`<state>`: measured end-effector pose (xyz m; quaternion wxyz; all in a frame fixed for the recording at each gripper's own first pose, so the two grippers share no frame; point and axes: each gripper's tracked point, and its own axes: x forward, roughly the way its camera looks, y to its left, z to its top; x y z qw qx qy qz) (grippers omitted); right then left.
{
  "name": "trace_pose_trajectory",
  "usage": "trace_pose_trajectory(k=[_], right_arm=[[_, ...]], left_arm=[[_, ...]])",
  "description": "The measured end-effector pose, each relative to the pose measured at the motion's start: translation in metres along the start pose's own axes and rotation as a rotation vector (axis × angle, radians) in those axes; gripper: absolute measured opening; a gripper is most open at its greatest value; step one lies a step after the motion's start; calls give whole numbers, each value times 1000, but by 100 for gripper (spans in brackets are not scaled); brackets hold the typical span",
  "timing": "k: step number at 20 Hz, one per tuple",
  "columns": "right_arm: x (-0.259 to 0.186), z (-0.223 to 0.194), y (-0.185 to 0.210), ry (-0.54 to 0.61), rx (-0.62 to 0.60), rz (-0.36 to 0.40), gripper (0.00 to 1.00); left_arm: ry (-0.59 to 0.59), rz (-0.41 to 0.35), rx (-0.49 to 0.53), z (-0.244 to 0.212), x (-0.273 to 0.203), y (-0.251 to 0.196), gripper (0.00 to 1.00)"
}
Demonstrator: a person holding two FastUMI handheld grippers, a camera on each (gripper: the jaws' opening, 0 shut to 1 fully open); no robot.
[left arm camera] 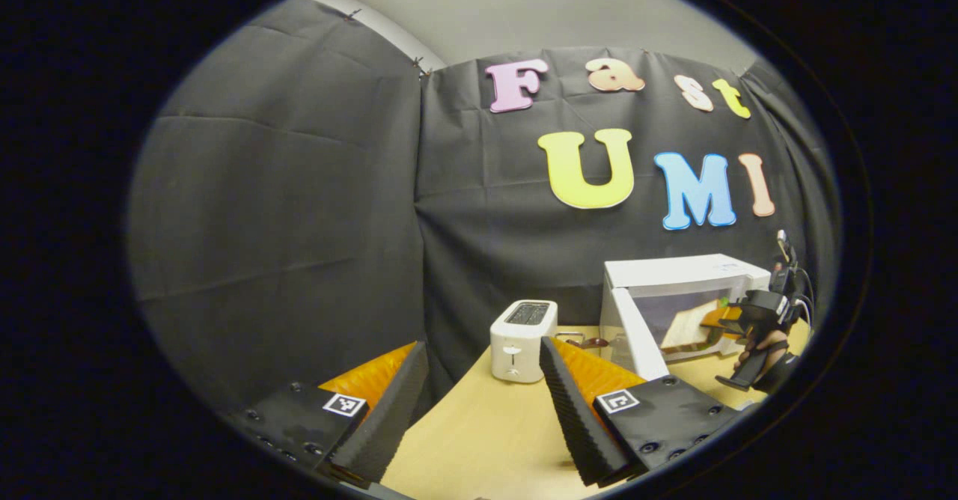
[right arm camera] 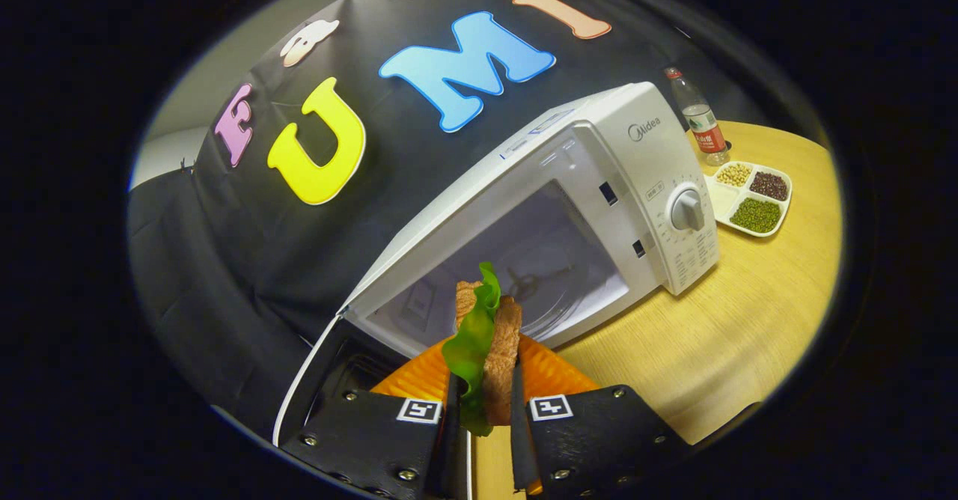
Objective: Open the microwave oven with the left hand, put the food in, and close the microwave oven.
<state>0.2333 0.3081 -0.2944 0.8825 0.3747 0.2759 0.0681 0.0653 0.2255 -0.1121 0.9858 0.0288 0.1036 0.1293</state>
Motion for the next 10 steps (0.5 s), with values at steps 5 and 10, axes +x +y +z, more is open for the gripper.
trace_pose_trajectory(k=[5, 10], right_arm=[[43, -6, 0, -69, 112, -17, 28], [82, -10, -5, -125, 199, -45, 28]], left_arm=[[33, 25, 8, -6, 8, 16, 98], [76, 56, 38, -20, 16, 36, 98]])
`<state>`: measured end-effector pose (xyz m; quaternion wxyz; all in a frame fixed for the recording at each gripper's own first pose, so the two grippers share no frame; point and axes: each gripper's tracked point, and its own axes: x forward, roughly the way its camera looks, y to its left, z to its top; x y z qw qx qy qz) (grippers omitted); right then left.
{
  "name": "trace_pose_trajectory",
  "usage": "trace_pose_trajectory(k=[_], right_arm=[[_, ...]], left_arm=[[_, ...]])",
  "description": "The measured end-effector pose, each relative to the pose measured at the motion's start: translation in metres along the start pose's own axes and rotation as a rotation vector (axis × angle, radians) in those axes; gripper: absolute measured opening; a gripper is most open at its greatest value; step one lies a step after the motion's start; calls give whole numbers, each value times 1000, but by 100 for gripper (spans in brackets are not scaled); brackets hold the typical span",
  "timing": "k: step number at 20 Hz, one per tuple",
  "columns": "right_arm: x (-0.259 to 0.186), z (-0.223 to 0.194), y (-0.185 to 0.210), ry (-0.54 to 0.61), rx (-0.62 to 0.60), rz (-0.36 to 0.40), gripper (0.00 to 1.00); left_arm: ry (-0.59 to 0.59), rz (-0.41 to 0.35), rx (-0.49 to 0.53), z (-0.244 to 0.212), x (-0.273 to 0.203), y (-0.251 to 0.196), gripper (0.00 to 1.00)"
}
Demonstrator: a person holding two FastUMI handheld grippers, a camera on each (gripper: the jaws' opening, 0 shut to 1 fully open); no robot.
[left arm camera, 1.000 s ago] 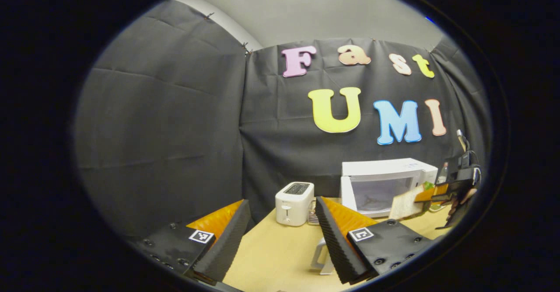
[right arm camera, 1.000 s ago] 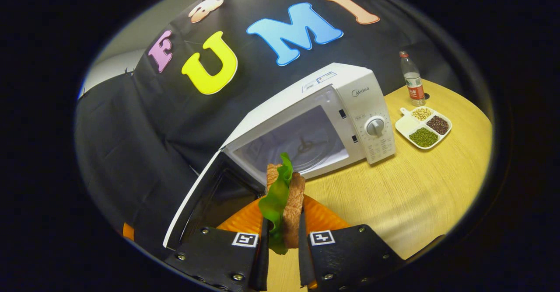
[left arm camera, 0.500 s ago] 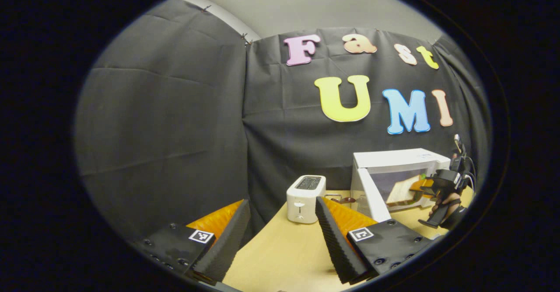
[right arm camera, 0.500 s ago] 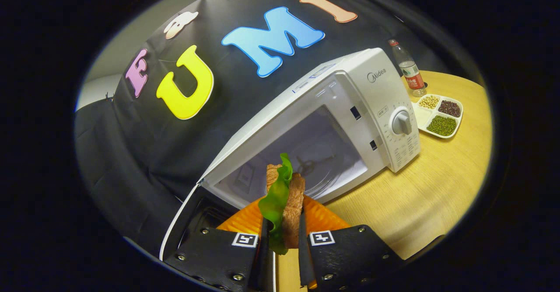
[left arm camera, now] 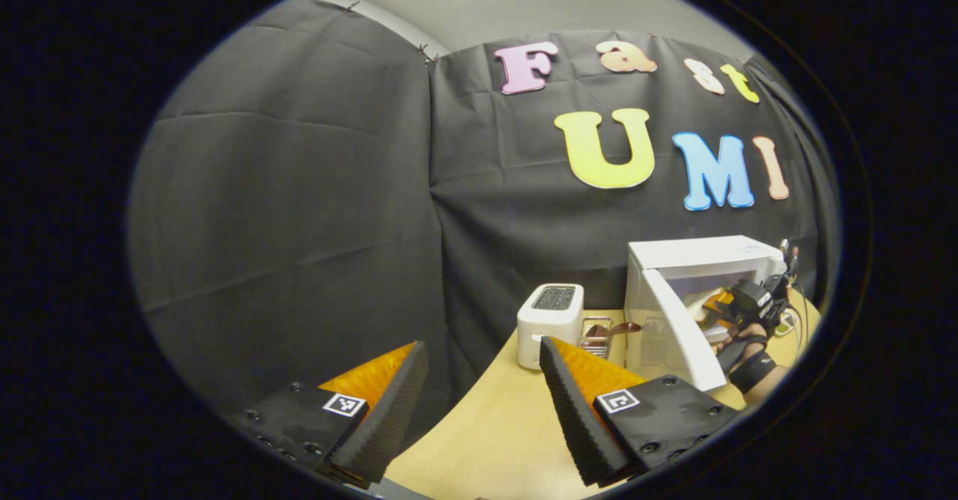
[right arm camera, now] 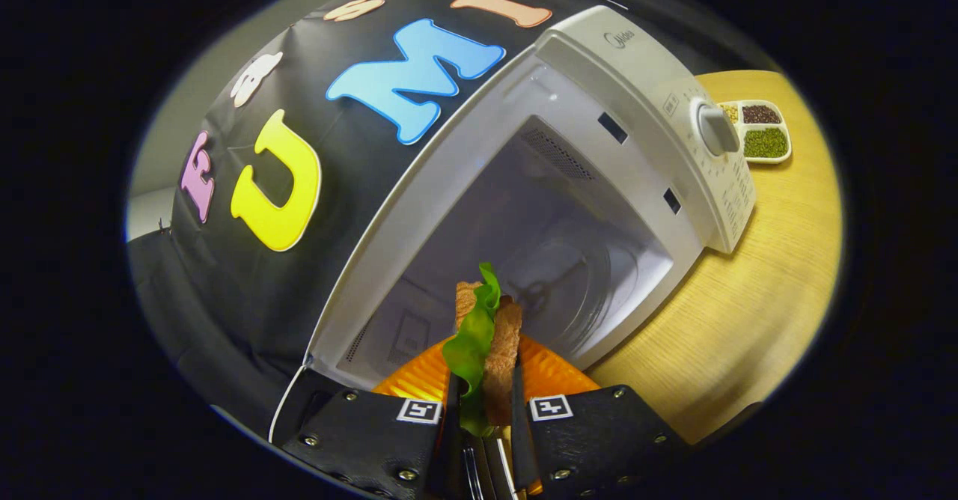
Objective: Open the microwave oven with the left hand, put the food in, and close the microwave oven.
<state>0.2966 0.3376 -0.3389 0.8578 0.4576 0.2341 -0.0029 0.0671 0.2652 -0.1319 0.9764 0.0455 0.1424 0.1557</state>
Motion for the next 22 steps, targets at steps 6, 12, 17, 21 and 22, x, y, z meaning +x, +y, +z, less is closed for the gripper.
trace_pose_trajectory(k=[6, 12, 17, 21, 22], right_arm=[[31, -3, -21, -23, -31, -40, 28], [36, -4, -42, -50, -211, -139, 44], [33, 11, -50, -84, -410, -229, 75], [16, 41, -31, -140, -526, -208, 98], [8, 49, -24, -149, -560, -191, 98]], left_arm=[[24, 13, 33, -12, 8, 8, 100], [26, 0, 10, -18, 21, 3, 96], [22, -18, 7, -24, 26, -5, 100], [14, -39, -15, -31, 31, -15, 100], [13, -44, -21, -34, 32, -17, 96]])
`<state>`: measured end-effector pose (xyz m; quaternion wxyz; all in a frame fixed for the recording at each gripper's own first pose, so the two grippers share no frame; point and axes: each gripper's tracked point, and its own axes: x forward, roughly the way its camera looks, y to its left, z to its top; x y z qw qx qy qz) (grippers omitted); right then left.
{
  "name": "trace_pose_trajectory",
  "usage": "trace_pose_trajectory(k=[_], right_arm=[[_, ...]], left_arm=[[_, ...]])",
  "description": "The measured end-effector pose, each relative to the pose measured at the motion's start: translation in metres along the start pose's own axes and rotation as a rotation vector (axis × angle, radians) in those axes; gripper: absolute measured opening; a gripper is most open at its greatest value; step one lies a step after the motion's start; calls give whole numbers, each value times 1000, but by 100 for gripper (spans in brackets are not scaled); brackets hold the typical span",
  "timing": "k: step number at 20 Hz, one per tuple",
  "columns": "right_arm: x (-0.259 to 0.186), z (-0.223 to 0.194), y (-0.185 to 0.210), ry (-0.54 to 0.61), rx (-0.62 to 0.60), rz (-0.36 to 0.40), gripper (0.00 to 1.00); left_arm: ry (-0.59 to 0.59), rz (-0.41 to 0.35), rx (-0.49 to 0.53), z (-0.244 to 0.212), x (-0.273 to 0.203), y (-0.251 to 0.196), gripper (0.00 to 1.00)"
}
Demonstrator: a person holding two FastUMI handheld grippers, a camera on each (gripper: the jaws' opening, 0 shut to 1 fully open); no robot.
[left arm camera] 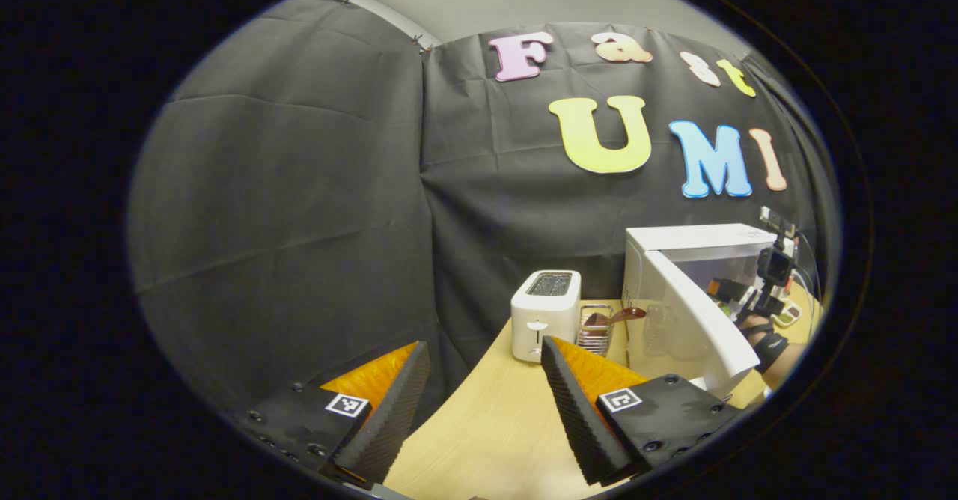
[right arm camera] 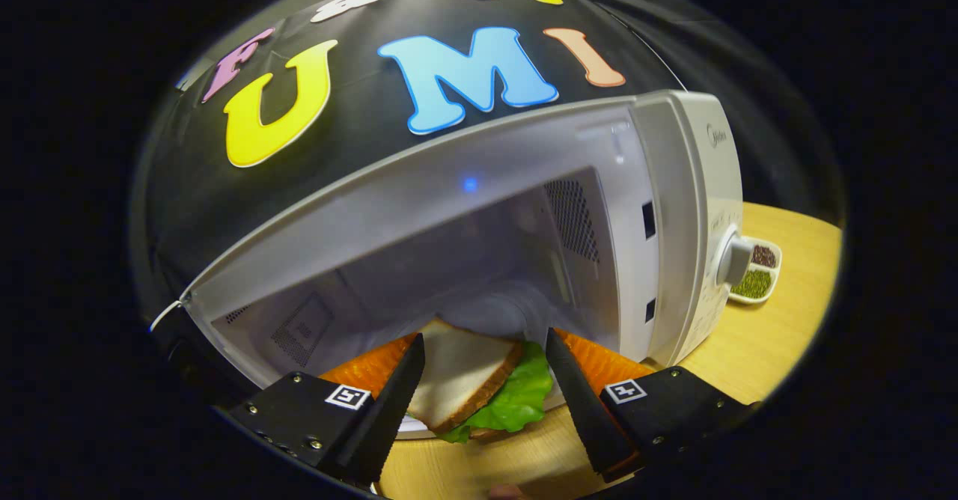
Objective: Open the microwave oven with the left hand, put the food in, and close the microwave oven.
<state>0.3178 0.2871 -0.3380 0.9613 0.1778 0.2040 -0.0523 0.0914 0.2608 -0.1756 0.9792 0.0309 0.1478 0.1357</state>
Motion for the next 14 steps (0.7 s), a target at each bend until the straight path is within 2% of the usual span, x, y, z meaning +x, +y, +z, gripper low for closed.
trace_pose_trajectory(k=[1, 3, 5, 10, 14], right_arm=[[-9, 9, 0, -14, -32, 17, 98], [-30, 27, -1, -33, -84, 56, 98], [-57, 49, -3, -62, -137, 87, 98], [-135, 94, -14, -109, -209, 175, 98], [-205, 123, -31, -157, -277, 230, 98]], left_arm=[[-3, -6, -12, -2, 1, -2, 92], [-6, -13, -39, -7, 5, -9, 92], [-2, -23, -46, -12, 5, -15, 96], [-10, -45, -21, -18, 2, -30, 92], [-17, -54, -36, -24, 1, -42, 100]])
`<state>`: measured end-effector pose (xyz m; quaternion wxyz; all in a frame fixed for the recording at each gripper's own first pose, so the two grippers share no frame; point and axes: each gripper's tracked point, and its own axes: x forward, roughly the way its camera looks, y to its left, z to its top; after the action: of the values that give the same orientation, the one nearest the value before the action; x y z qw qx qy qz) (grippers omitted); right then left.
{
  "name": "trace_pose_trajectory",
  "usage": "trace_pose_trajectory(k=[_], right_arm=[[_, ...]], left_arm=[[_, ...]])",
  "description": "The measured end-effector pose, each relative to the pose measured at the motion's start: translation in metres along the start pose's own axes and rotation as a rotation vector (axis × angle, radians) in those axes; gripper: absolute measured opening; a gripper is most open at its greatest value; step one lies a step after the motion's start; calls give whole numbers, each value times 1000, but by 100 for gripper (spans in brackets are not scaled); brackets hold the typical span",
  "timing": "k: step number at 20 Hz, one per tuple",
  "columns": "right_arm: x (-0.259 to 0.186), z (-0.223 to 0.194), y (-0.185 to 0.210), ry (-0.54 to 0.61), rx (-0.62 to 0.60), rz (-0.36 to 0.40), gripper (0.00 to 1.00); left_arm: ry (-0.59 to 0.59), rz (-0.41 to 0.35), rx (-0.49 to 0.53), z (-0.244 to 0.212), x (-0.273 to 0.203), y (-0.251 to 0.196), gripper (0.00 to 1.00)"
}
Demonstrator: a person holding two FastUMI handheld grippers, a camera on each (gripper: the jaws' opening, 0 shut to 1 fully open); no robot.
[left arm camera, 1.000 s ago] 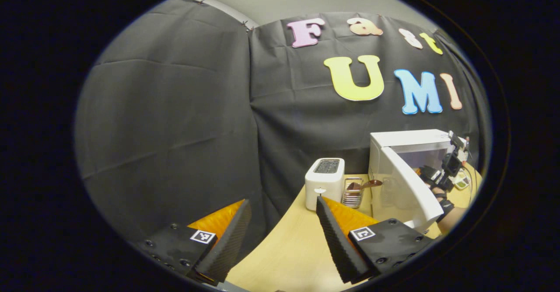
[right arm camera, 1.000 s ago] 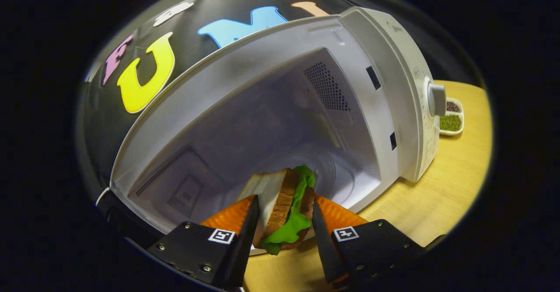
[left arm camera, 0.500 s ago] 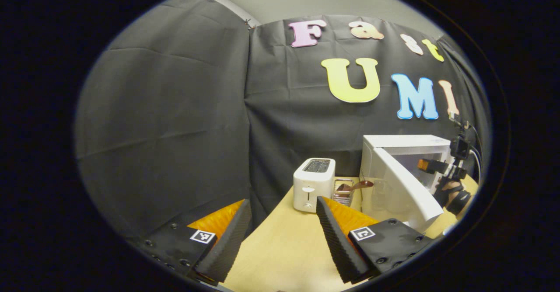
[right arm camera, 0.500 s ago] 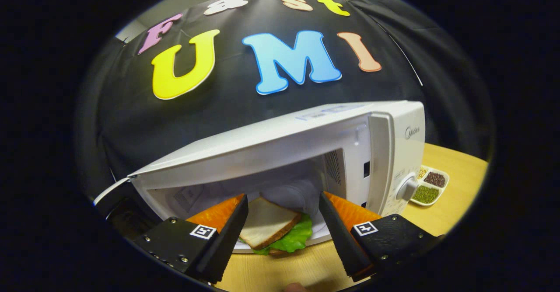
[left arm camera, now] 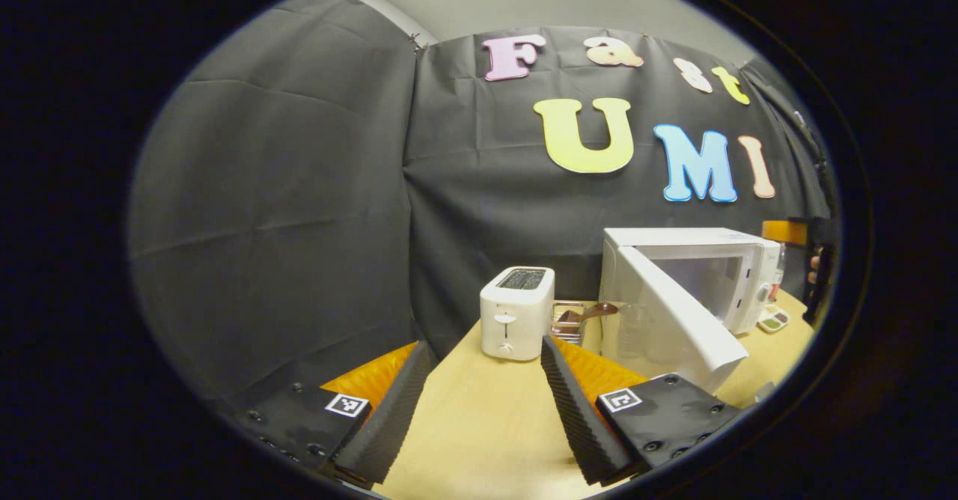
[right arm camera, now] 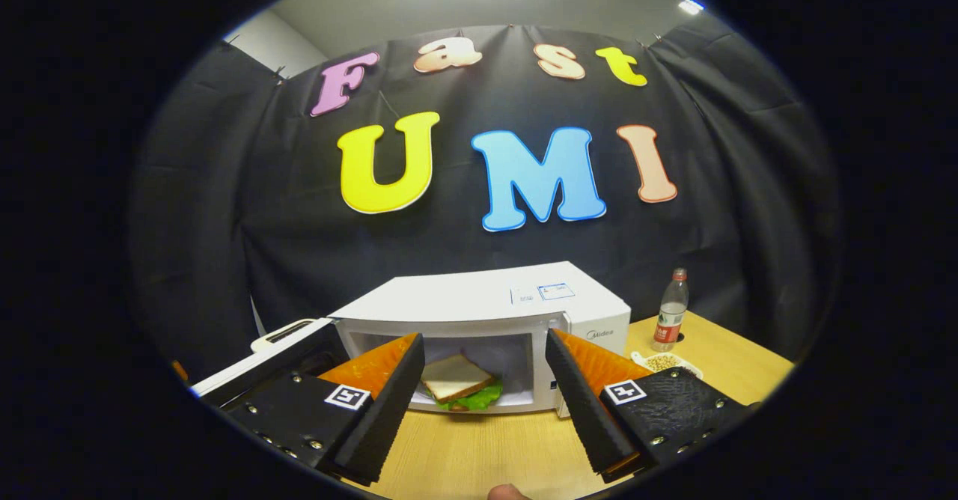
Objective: Open the microwave oven with the left hand, put the food in, and close the microwave oven.
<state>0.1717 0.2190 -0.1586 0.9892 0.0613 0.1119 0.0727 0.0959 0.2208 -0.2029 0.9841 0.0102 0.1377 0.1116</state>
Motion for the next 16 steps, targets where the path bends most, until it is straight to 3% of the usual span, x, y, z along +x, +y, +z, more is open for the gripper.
trace_pose_trajectory(k=[5, 7, 12, 14, 15, 16], right_arm=[[-65, 26, -24, -32, -40, 26, 98], [-82, 35, -40, -47, -39, 16, 98], [-110, 51, -73, -75, -46, -28, 98], [-117, 55, -81, -85, -37, -42, 100], [-119, 56, -88, -90, -40, -52, 98], [-121, 56, -92, -89, -42, -58, 98]], left_arm=[[6, 3, 14, -12, -6, -11, 99], [7, -18, 20, -17, -12, -20, 89], [28, -63, 17, -27, -21, -45, 33], [24, -44, 28, -30, -15, -50, 31], [36, -66, 28, -33, -20, -58, 17], [54, -96, 20, -35, -25, -67, 8]])
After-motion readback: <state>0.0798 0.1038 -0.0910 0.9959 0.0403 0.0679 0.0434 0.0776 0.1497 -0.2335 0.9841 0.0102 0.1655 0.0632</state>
